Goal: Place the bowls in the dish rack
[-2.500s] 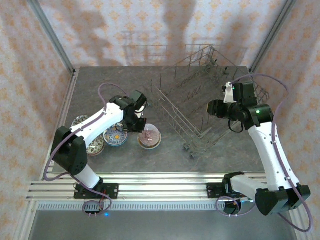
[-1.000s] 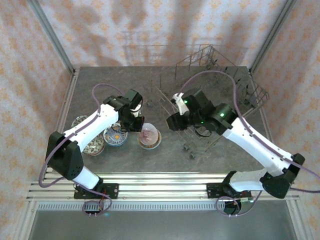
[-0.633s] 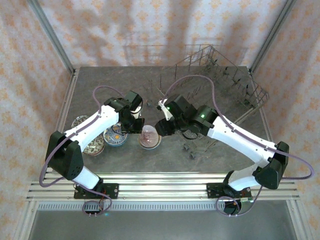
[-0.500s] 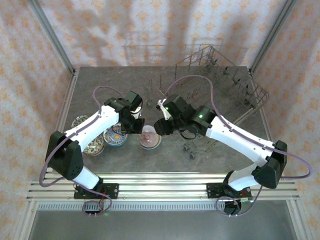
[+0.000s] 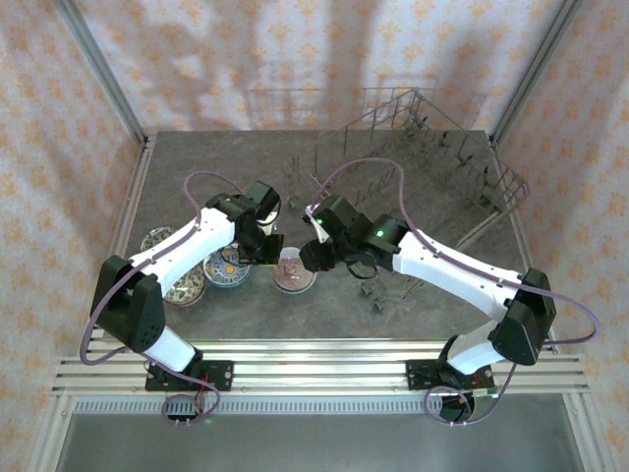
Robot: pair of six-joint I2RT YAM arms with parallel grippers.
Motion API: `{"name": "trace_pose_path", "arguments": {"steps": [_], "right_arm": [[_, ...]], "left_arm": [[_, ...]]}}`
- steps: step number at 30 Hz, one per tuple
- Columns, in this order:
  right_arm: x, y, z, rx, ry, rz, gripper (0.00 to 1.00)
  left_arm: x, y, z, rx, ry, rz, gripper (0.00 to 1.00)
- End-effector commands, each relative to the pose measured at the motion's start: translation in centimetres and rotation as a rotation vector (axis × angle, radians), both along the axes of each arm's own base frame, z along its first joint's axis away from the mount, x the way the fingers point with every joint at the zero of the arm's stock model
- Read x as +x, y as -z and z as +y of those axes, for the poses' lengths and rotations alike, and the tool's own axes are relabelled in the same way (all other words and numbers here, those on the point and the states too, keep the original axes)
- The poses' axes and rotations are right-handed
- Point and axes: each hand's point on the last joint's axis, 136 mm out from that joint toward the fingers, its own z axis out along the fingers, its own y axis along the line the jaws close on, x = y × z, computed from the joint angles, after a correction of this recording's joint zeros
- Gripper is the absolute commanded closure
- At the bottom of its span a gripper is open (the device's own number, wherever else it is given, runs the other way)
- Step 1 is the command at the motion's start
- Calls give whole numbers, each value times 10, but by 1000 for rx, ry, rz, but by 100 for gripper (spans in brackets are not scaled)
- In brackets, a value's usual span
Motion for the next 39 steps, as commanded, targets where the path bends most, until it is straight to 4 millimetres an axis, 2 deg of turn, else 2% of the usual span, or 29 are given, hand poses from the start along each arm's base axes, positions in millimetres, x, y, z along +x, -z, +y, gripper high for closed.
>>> {"name": "trace_pose_path", "arguments": {"steps": [1, 4, 10, 14, 21, 27, 33, 39], "right_arm": [[5, -1, -1, 5, 26, -32, 58], [4, 3, -1, 0, 22, -20, 58], [-12, 18, 11, 31, -71, -9, 58], [-16, 33, 19, -28, -129, -21, 57], [-25, 51, 45, -25, -266, -45, 58], [-37, 66, 59, -31, -386, -111, 57], [-38, 85, 57, -111, -426, -81, 57], [-45, 94, 54, -105, -482, -92, 55]], "left_arm": [[-1, 6, 1, 1, -23, 25, 100], [0, 6, 2, 4, -26, 23, 100], [-2, 5, 2, 4, -20, 33, 100], [-3, 5, 2, 9, -9, 45, 100], [-4, 4, 0, -3, -6, 61, 100], [-5, 5, 0, -8, -4, 80, 100], [-4, 2, -3, -42, -18, 87, 100], [-5, 1, -5, -73, -32, 96, 100]]}}
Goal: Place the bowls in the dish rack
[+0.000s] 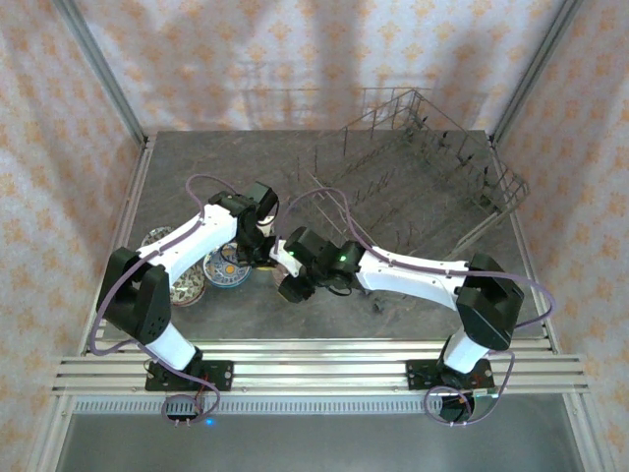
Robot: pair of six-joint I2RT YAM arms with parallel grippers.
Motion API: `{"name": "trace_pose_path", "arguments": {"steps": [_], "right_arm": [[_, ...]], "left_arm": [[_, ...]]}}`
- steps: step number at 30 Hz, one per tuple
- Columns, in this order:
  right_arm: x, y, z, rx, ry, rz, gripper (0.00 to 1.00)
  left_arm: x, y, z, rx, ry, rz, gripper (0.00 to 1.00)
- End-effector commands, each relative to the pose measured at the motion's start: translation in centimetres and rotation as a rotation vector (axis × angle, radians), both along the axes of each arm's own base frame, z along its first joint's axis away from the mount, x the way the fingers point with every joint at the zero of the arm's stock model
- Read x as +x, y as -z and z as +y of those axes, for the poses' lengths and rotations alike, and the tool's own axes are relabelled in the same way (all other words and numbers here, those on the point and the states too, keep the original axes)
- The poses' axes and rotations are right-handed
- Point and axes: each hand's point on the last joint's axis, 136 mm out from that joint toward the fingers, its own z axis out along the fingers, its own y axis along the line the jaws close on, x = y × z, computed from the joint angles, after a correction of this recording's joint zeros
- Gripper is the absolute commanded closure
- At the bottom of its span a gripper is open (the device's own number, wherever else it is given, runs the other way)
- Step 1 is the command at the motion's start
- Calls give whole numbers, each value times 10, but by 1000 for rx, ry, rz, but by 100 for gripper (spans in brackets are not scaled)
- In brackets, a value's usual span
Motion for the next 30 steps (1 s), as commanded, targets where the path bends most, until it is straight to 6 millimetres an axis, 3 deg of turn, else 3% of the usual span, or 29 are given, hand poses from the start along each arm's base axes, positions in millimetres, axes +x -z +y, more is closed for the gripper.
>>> {"name": "trace_pose_path", "arguments": {"steps": [1, 14, 25, 30], "right_arm": [[-9, 14, -5, -32, -61, 5, 55], [17, -24, -26, 120, 53, -63, 54], [27, -30, -38, 124, 103, -85, 54], [28, -32, -39, 125, 108, -90, 54]], "left_arm": [[1, -12, -9, -67, -4, 0, 100], [4, -16, 0, -28, -23, -39, 99], [0, -3, -3, -21, -37, -4, 70], [1, 0, -5, -12, -30, 5, 64]]}}
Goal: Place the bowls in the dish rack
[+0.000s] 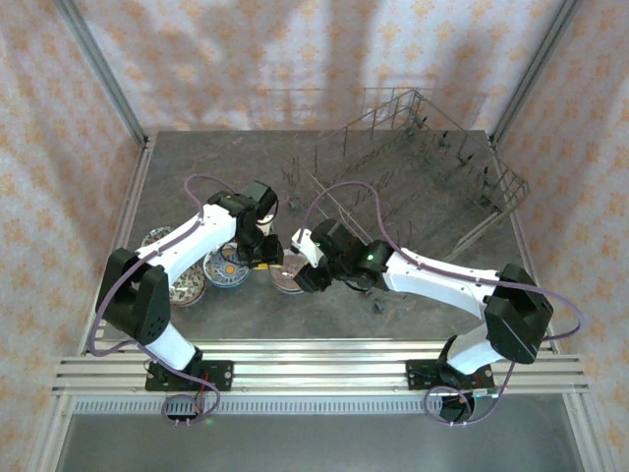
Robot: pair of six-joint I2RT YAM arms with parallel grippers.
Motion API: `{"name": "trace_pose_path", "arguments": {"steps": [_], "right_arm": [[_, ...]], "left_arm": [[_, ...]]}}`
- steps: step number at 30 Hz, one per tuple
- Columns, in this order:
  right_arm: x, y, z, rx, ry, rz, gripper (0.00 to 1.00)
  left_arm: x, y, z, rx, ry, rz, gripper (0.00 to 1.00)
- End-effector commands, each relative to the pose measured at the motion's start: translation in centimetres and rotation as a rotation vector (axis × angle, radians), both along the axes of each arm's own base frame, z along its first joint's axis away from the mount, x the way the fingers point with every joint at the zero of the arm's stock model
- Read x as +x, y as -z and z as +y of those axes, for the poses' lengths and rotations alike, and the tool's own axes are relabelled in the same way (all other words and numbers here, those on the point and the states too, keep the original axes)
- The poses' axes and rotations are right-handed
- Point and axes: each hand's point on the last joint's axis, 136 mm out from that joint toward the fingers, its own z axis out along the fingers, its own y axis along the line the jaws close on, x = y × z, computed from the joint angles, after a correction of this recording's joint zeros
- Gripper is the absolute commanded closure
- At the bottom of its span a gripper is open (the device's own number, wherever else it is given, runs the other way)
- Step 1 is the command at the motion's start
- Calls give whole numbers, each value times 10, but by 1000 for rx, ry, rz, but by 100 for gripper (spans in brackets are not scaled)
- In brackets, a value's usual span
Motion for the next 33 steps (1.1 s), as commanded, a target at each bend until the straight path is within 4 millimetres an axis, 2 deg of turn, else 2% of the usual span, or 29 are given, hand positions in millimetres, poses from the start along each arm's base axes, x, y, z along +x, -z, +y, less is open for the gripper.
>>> {"name": "trace_pose_path", "arguments": {"steps": [1, 10, 33], "right_arm": [[6, -11, -4, 26, 30, -30, 54], [6, -11, -6, 27, 35, -40, 54], [8, -1, -11, 10, 55, -39, 55]], "left_arm": [[-2, 3, -4, 5, 12, 11, 63], [-5, 13, -3, 38, 20, 37, 56], [-4, 32, -16, 6, 15, 95, 54]]}}
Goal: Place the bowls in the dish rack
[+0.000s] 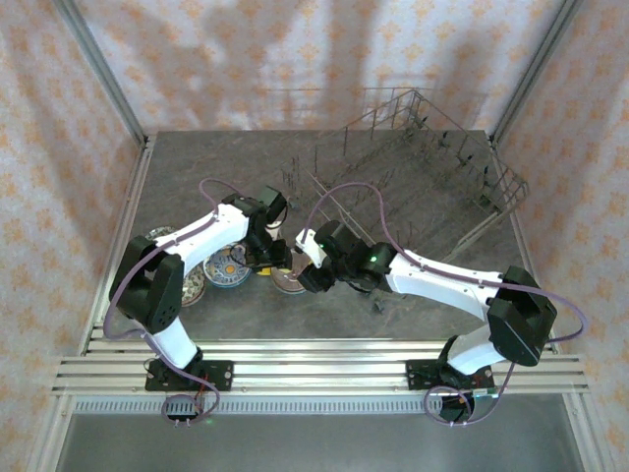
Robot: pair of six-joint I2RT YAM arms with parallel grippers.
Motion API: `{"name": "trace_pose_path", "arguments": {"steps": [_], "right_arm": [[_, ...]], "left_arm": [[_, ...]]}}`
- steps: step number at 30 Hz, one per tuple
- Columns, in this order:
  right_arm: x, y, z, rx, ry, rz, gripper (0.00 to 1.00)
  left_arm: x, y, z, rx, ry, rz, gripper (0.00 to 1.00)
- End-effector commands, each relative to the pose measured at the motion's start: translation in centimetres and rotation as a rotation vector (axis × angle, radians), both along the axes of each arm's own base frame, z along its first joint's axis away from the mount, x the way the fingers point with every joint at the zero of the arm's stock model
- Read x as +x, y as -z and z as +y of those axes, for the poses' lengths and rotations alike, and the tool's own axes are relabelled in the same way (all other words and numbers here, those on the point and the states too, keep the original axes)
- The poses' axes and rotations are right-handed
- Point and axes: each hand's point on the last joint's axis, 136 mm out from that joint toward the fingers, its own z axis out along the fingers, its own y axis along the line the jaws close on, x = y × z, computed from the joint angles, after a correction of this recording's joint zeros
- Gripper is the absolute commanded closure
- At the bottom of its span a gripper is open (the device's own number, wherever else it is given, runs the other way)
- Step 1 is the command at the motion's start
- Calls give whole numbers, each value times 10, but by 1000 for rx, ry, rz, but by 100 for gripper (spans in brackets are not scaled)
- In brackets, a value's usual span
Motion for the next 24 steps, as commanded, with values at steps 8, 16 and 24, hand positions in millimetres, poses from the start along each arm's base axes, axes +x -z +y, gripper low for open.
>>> {"name": "trace_pose_path", "arguments": {"steps": [8, 16, 24], "right_arm": [[9, -7, -4, 24, 47, -36, 55], [13, -5, -8, 18, 88, -20, 56], [13, -8, -14, 3, 183, 65, 55]], "left_arm": [[-4, 15, 1, 23, 3, 46, 64], [-4, 18, 3, 36, 12, 50, 83], [-1, 11, 2, 11, 10, 10, 97]]}}
